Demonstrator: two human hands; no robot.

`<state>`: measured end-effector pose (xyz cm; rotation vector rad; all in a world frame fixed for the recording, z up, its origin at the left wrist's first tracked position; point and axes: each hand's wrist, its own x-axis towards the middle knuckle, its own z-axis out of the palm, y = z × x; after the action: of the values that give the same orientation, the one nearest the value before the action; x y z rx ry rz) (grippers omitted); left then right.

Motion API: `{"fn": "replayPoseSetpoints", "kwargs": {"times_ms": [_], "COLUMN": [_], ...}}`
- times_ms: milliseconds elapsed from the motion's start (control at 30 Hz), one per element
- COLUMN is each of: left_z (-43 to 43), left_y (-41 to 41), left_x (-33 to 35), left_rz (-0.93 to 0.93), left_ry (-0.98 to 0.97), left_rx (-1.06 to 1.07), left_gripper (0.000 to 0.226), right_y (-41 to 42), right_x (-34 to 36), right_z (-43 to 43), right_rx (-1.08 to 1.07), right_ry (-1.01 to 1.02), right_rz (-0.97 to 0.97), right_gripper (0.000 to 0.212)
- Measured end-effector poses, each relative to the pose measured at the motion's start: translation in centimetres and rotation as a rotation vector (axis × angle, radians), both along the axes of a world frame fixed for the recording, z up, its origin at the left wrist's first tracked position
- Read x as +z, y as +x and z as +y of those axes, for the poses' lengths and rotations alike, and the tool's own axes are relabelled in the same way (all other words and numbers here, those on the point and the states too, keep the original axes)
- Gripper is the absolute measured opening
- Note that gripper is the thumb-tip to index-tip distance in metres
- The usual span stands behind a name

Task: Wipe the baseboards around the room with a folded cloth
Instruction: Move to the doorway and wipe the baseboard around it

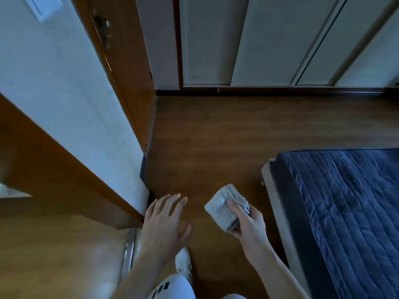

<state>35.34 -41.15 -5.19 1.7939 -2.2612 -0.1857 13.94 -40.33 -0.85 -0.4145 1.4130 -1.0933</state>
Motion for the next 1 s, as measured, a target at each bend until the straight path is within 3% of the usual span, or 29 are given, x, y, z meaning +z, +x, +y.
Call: {"fn": "replayPoseSetpoints", "kwargs": {"times_ms": [467, 800, 1000], "left_z": [-20.9, -39.1, -50.2], "left_y": [2.3, -2.3, -6.6], "left_x": [-0.3, -0.3, 0.9], "left_rz": [-0.01, -0.031, 0.045], "left_ry": [-0.001, -0.054, -0.085], "left_rx": [-0.018, 0.08, 0.154], "left_gripper": [0.058, 0.067, 0.057], "right_y": [4.1, -1.2, -6.3], "right_x": [0.7, -0.6, 0.8], "right_z": [-21.3, -39.7, -52.2], "right_rx": [-0.018, 0.047, 0.131], "right_ry": [-0.031, -0.071, -0.116], "right_rz": [-0.007, -0.023, 0.023], "right_gripper": [0.028, 0.027, 0.024]}}
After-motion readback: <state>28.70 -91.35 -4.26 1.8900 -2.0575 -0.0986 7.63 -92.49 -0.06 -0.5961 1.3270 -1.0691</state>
